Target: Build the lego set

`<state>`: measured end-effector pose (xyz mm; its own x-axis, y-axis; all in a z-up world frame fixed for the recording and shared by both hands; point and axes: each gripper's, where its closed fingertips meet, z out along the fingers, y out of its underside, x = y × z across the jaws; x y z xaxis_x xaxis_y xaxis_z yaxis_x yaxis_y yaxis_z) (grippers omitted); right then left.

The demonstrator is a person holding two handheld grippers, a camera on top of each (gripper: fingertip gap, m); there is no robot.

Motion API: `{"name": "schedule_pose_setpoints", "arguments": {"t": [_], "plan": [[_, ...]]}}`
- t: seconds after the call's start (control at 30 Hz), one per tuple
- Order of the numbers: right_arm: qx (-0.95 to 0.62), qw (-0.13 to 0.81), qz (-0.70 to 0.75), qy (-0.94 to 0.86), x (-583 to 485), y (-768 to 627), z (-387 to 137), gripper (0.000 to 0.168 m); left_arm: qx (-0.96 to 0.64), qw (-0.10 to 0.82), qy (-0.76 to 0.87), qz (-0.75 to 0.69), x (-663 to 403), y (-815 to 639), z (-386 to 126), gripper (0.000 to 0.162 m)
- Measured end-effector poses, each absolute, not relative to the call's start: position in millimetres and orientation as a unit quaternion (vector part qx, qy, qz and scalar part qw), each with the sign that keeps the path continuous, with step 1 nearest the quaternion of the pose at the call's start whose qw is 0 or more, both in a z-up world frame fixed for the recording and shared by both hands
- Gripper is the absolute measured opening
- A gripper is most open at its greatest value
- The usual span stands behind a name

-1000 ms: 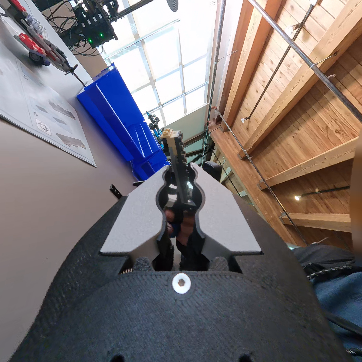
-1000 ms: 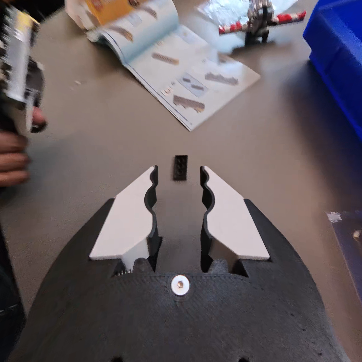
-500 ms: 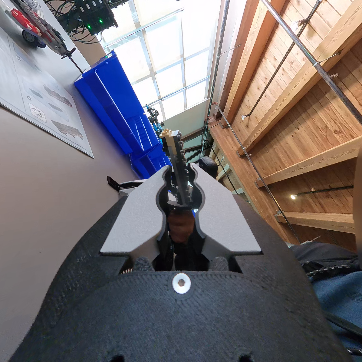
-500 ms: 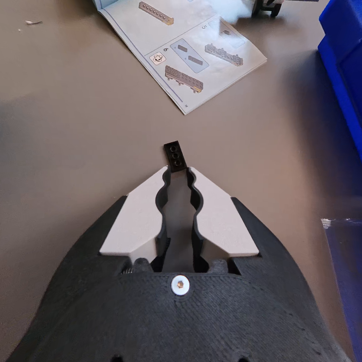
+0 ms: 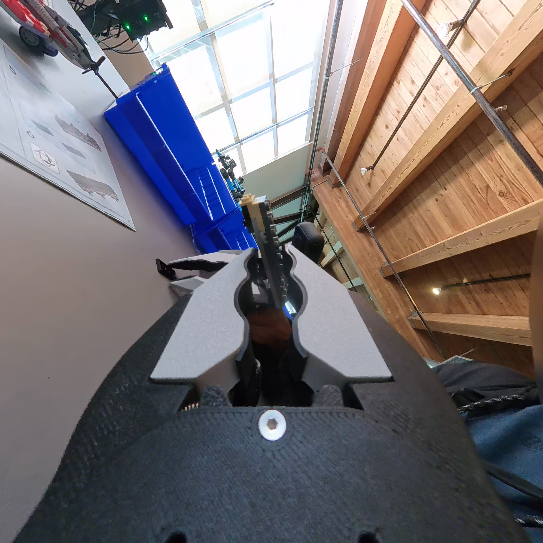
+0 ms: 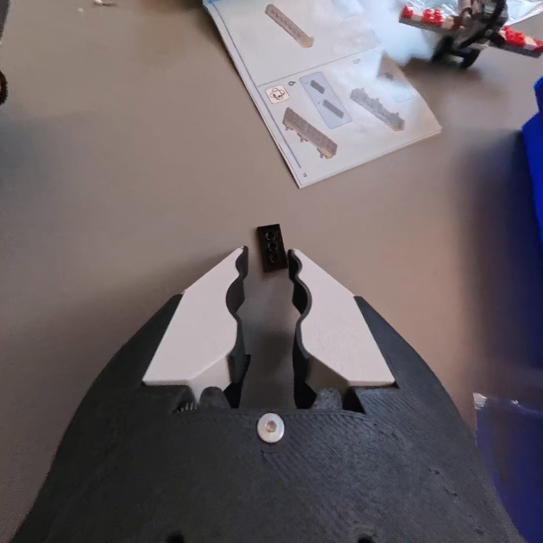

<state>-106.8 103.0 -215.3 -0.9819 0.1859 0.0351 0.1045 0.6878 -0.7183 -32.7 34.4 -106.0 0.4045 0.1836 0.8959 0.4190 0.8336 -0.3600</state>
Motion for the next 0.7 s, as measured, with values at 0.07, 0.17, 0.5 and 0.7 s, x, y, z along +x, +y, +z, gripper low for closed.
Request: {"name": "schedule_pose_setpoints", "arguments": {"t": [0.07,0.17,0.5,0.7], "plan": [[-0.083,0.055,0.388,-0.916,-109,102,-215,0.016,-0.28,0.79,-0.54,-0.076,-32,35,-106,0.015],[-0.068,0.06,0.427,-0.9,-105,99,-201,0.016,-0.281,0.791,-0.539,-0.073,-32,34,-104,0.015],[-0.041,0.084,0.576,-0.812,-102,113,-125,0.035,-0.28,0.791,-0.541,-0.067,-31,28,-104,0.015],[-0.054,0.023,0.507,-0.86,-94,109,-167,0.034,-0.279,0.788,-0.544,-0.069,-32,29,-106,0.015]]}}
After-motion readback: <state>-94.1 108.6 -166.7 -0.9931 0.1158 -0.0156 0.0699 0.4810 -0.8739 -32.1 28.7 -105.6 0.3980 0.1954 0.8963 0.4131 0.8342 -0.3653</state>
